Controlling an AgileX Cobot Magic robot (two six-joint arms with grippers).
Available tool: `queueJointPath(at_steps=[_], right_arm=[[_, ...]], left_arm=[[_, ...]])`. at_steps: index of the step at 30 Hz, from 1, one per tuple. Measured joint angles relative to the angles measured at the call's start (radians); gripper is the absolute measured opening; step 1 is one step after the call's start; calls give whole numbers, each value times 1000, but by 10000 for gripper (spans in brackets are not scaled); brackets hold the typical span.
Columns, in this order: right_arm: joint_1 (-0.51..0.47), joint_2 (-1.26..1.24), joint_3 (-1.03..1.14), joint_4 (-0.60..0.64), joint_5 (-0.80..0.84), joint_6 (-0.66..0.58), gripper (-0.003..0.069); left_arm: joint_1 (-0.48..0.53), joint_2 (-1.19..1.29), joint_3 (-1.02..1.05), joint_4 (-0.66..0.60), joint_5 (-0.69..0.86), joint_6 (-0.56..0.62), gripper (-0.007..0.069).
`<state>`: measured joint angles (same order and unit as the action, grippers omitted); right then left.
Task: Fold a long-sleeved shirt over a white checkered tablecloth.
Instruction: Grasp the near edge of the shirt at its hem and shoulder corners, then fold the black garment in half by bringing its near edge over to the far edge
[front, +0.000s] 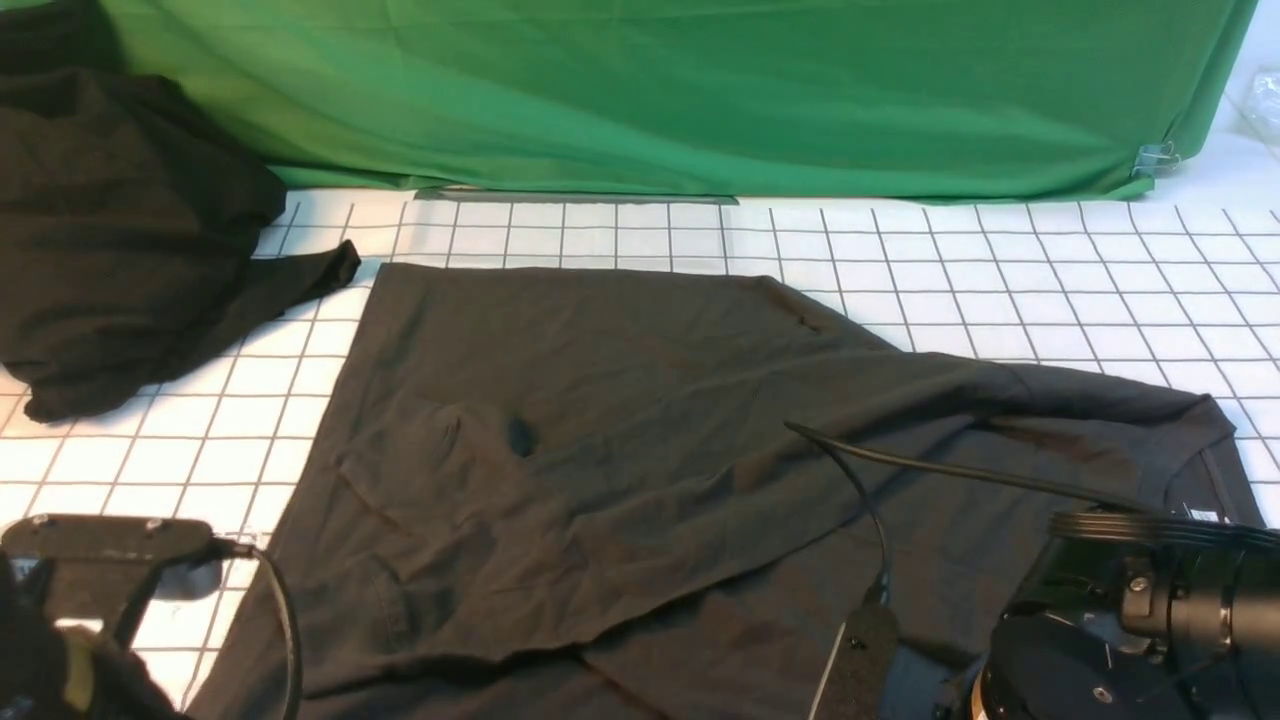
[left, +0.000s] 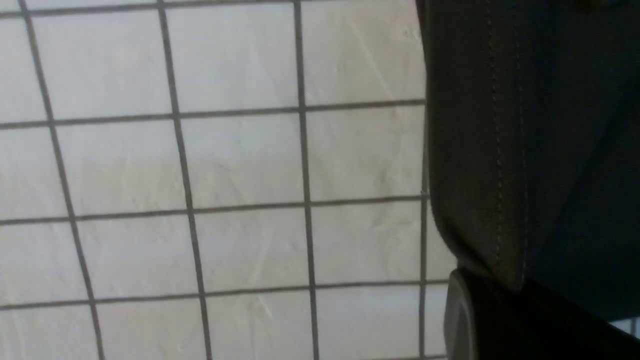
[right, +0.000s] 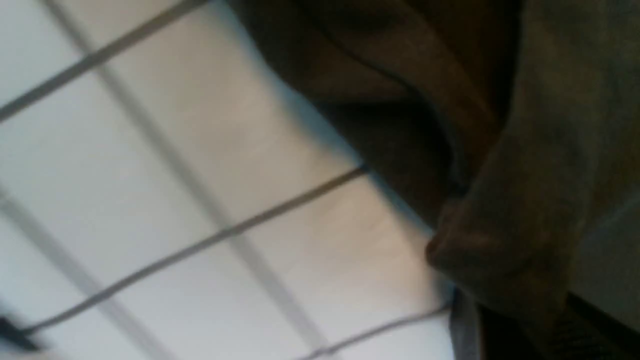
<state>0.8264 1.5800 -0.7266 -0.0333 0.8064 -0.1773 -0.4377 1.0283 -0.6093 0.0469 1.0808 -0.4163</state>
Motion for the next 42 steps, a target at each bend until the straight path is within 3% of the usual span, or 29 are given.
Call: queueJointPath(at_steps=[7,14,17,19,23,25,32,42], right_arm=[[0,-180,3,42,126,27,25],[-12,-352,-98,-71,179,45,23],[-67,-339,-176,-105,196,41,23],[-181,-274,-268,-113,175,-8,23],[-295,-176,-364,-108,131,-48,23],[-354,-89,-460,-100,117,-91,23],[-407,109,-684,-98,78,-151,23],[-410,437,-988,-109,1,-155,23]], left_arm=[[0,-175,-12,-41,114,-4,22],[0,-180,-206,81,97,-48,22],[0,-88,-309,146,68,-52,22],[0,61,-424,217,37,-53,22],[28,217,-535,248,-12,-51,22],[114,352,-642,191,-55,-8,22],[295,632,-878,-10,-108,119,22],[380,957,-1136,-31,-81,125,22]])
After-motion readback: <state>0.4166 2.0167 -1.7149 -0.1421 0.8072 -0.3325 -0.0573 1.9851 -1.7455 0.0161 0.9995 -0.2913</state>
